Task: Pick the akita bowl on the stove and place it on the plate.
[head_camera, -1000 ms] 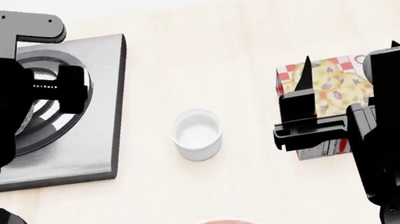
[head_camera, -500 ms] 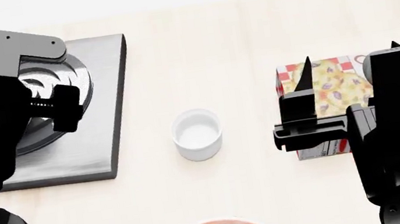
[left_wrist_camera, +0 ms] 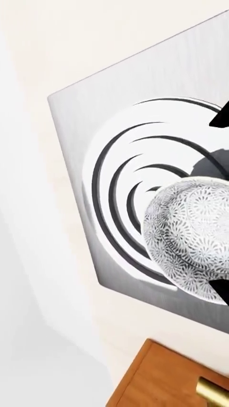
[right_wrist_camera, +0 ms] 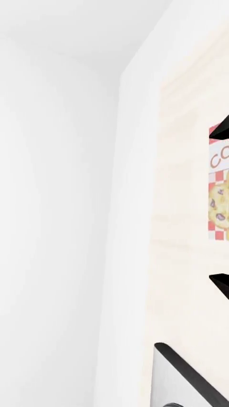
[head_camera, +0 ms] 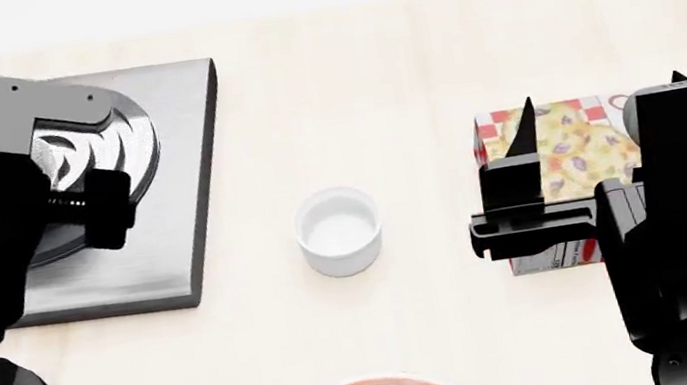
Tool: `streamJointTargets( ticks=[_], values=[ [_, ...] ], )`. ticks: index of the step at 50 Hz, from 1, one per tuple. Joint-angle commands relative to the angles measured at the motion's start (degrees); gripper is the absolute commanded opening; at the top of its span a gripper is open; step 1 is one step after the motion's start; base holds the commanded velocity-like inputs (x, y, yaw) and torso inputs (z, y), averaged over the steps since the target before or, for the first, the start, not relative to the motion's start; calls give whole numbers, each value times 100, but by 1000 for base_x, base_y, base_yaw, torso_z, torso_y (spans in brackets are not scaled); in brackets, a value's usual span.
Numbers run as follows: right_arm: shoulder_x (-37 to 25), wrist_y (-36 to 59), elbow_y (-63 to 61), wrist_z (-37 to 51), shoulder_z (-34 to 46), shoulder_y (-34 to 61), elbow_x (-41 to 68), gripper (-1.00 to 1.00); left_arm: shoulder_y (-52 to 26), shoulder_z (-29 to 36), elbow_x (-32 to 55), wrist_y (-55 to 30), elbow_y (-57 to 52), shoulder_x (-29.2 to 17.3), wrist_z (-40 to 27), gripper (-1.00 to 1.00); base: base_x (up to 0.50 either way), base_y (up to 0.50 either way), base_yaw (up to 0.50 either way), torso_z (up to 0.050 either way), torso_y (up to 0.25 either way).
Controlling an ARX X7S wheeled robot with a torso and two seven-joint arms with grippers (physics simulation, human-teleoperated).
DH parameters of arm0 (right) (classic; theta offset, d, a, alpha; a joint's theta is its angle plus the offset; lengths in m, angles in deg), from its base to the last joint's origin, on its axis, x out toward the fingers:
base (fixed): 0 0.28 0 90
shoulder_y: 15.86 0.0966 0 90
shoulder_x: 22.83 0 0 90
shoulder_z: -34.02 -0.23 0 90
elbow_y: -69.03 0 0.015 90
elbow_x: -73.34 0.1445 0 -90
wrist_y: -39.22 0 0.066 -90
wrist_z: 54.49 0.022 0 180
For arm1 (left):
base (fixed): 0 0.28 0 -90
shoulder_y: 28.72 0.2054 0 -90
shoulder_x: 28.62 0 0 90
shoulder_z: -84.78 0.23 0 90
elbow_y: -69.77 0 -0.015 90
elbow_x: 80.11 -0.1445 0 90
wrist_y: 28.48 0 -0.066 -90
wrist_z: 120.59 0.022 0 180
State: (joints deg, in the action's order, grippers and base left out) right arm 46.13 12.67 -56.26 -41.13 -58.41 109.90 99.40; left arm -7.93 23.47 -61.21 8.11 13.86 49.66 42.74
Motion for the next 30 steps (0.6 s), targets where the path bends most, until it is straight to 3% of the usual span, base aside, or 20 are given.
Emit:
streamJointTargets(
  ticks=[1, 30],
  values=[
    [-10, -6, 4, 19, 4, 0, 23, 100, 57, 14, 3, -32, 31, -38, -35, 100, 0, 0, 0, 0, 0],
    [-39, -28, 13, 63, 19, -1, 77, 100, 94, 203, -64, -41, 36, -167, 11, 100, 0, 0, 0, 0, 0]
  ],
)
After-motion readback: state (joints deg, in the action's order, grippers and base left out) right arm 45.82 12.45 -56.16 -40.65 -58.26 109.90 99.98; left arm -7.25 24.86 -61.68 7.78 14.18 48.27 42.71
